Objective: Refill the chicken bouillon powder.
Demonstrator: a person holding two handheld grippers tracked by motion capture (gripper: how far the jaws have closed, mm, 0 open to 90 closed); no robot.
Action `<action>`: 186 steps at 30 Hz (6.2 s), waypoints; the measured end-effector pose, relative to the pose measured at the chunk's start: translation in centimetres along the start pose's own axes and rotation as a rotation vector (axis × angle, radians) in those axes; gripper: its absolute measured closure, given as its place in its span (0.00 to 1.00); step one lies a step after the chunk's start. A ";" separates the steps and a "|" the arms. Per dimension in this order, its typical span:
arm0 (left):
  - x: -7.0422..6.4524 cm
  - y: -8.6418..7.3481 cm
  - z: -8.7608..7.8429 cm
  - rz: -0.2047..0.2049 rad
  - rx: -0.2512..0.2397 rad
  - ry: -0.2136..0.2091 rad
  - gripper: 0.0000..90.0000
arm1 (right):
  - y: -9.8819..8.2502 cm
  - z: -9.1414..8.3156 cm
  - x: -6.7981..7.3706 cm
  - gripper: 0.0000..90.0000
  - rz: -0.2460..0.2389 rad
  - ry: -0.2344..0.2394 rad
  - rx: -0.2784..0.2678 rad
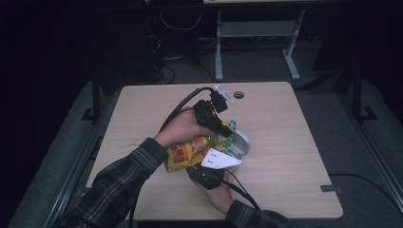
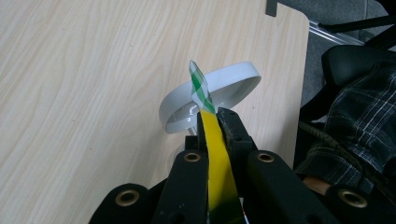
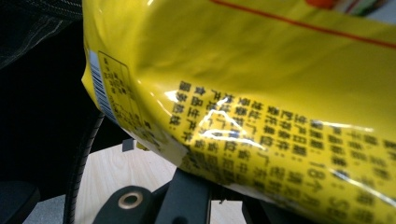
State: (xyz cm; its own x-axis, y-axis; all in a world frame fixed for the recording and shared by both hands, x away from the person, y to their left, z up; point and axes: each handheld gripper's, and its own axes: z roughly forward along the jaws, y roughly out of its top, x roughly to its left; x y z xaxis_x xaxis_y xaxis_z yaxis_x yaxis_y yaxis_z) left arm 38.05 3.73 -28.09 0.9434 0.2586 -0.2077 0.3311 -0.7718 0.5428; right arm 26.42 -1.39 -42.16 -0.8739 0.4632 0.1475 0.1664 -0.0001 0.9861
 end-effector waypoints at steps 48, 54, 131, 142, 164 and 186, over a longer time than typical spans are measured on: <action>0.0 0.2 0.1 0.003 0.012 0.006 0.97 | 0.1 0.0 -0.1 1.00 0.002 0.006 -0.006; 0.0 0.2 0.1 0.000 0.016 0.006 0.96 | 0.1 0.0 -0.1 1.00 0.005 0.010 -0.006; -0.2 0.8 0.3 0.000 0.051 0.011 0.99 | 0.3 -0.2 -0.1 1.00 0.020 0.017 -0.024; -0.3 0.9 0.3 -0.001 0.060 0.030 0.99 | 0.2 -0.1 -0.2 1.00 0.035 0.022 -0.023; -0.4 1.2 0.5 0.000 0.096 0.034 1.00 | 0.2 -0.1 -0.1 1.00 0.050 0.032 -0.034; -0.4 1.2 0.5 0.006 0.093 0.036 1.00 | 0.2 -0.1 -0.1 1.00 0.049 0.030 -0.031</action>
State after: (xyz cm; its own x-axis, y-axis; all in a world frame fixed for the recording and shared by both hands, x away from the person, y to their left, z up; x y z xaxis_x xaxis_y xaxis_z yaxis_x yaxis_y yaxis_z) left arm 38.02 2.36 -27.75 0.9460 0.2733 -0.1745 0.3238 -0.8237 0.4656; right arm 26.51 -1.56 -41.94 -0.8782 0.4354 0.1978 0.1959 -0.0498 0.9794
